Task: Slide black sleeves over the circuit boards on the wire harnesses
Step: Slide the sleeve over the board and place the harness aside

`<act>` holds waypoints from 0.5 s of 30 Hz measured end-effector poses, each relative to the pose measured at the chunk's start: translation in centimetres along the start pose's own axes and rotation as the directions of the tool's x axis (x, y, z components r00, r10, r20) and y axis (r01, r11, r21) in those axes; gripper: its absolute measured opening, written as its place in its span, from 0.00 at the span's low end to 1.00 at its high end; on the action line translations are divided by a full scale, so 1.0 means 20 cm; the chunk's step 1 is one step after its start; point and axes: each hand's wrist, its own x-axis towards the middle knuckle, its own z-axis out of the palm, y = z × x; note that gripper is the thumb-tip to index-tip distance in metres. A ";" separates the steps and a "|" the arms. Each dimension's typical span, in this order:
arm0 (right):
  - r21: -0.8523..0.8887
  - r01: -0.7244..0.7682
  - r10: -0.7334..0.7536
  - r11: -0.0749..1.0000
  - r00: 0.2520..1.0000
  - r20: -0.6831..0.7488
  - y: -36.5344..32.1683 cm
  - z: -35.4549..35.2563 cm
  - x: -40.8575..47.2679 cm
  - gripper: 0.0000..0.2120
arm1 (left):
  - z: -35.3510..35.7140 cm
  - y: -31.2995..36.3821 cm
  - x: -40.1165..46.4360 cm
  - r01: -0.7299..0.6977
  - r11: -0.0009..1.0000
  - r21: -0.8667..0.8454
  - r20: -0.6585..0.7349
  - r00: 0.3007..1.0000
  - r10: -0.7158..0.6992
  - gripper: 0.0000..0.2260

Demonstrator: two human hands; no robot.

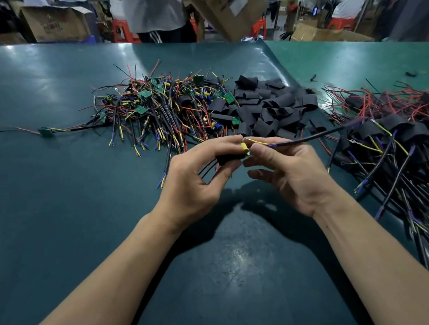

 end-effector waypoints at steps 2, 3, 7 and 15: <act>0.066 0.006 -0.006 0.998 1.000 0.002 0.00 0.01 0.00 0.08 | 0.00 0.00 0.00 0.040 0.998 -0.039 -0.016 0.999 -0.040 0.15; 0.092 0.015 -0.015 0.996 1.000 -0.004 0.00 0.02 0.00 0.08 | 0.00 0.00 -0.01 0.040 0.998 -0.049 -0.024 0.999 -0.041 0.16; 0.084 0.059 -0.053 0.995 0.996 -0.072 0.00 0.04 -0.01 0.07 | 0.01 0.00 -0.01 0.066 0.995 -0.074 -0.028 0.997 -0.068 0.20; 0.085 0.048 -0.042 0.995 0.996 -0.073 0.04 0.05 -0.01 0.04 | -0.01 0.01 -0.01 0.021 0.996 0.083 0.030 0.999 -0.023 0.23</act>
